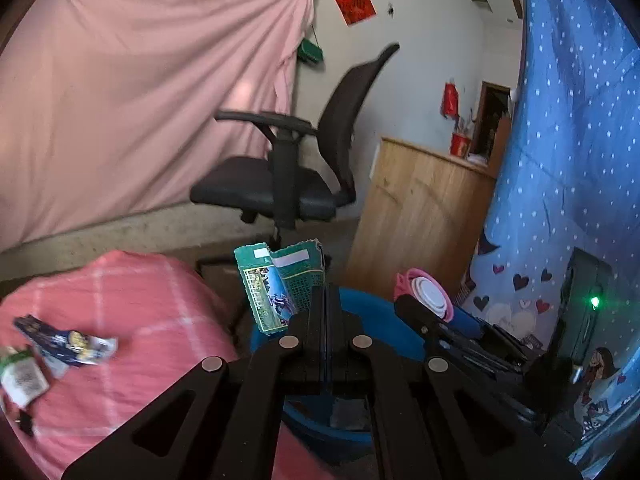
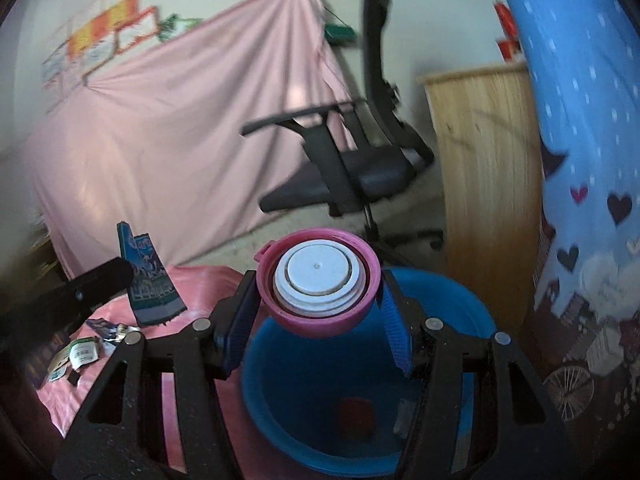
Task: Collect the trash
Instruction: 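Carry wrapper and tape roll over the bucket and open both grippers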
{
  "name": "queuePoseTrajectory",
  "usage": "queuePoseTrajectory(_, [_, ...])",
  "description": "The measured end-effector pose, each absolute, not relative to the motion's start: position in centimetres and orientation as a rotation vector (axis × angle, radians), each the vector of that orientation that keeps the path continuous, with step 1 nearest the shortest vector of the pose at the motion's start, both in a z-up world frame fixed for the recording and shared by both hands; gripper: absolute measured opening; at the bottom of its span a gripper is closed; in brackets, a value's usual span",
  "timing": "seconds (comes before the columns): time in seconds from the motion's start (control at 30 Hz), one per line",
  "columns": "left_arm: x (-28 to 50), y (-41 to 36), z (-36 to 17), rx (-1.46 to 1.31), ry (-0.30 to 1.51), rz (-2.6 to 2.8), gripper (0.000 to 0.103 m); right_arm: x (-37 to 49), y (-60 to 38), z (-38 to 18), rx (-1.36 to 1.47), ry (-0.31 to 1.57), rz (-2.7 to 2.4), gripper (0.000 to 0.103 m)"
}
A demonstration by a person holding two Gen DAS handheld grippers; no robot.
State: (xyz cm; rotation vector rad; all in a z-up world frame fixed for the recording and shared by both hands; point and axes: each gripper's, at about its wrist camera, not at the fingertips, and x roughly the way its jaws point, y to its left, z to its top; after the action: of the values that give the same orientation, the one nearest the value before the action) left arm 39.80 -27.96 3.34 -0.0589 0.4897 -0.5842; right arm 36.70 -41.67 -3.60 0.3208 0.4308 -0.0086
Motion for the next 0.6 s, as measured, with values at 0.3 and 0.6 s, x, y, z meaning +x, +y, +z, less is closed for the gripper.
queuePoseTrajectory(0.3, [43.0,-29.2,0.0,-0.1,0.648,-0.604,0.0,38.0,-43.5,-5.8,0.385,0.537,-0.033,0.082])
queuePoseTrajectory(0.6, [43.6,-28.6,-1.1,-0.098,0.723,-0.579,0.001,38.8,-43.8,-6.2,0.394,0.569,-0.029,0.084])
